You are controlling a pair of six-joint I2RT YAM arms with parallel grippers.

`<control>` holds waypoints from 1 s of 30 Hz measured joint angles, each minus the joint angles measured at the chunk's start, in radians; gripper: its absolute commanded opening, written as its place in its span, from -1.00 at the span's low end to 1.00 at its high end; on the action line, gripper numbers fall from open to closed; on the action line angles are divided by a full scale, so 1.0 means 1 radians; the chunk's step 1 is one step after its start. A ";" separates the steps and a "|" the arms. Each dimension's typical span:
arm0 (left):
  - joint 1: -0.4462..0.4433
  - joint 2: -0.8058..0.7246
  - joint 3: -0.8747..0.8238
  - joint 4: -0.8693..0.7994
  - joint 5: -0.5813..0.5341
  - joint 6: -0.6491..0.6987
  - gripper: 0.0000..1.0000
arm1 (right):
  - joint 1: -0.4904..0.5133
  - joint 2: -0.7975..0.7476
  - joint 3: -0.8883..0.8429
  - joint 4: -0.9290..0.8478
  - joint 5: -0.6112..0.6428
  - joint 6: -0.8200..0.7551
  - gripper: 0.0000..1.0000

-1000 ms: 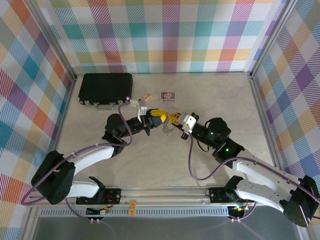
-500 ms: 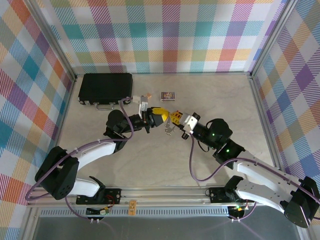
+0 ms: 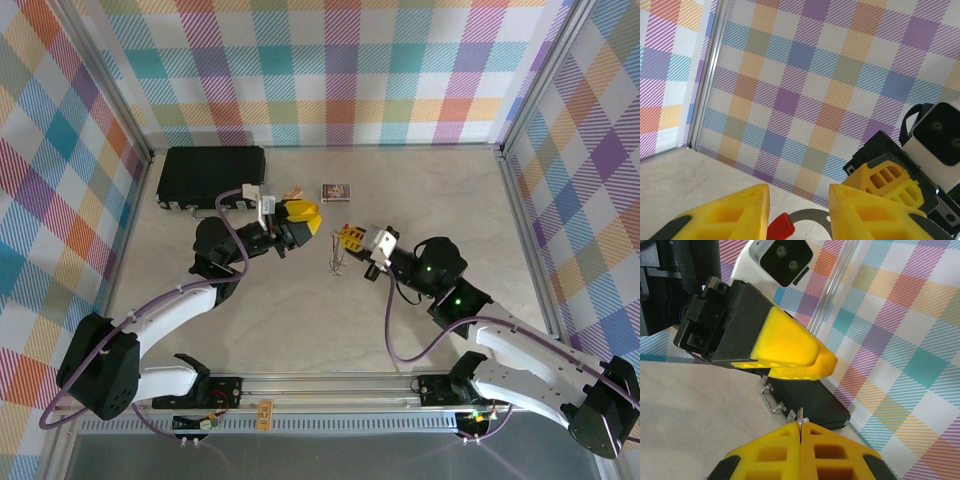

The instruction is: Put the keys on the keyring

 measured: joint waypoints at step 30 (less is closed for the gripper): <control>0.001 0.197 0.067 0.272 0.204 -0.074 -0.37 | -0.179 0.099 0.101 -0.001 -0.371 0.384 -1.00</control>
